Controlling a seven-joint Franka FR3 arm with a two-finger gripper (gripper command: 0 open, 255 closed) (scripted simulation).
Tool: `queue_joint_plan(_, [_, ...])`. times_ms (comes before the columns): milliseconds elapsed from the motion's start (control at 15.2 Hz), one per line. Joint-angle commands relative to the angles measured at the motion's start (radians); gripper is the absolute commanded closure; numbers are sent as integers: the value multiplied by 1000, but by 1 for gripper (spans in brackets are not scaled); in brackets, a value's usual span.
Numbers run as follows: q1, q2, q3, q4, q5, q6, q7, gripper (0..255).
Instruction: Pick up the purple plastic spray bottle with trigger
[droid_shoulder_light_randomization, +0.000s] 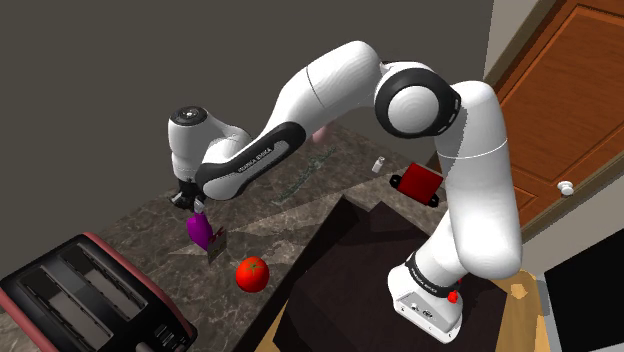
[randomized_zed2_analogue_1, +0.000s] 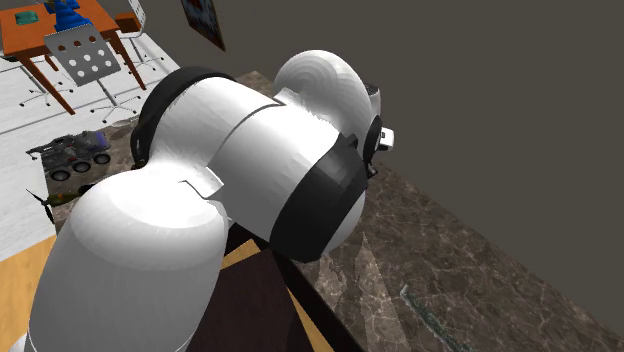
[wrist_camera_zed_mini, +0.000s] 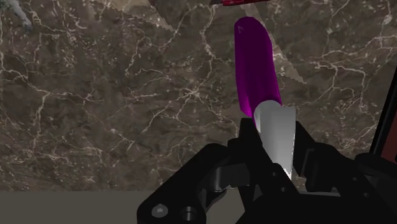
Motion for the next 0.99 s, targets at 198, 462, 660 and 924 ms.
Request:
queue_joint_plan(198, [-4,-20,6,-6,7,-15,-4,255])
queue_joint_plan(462, [-12,-57,19,-10,21,-48,-17,255])
queue_joint_plan(660, [-18,-84,28,-10,33,-74,-26,255])
queue_joint_plan(924, [-26,-119,39,-8,48,-109,-38,255])
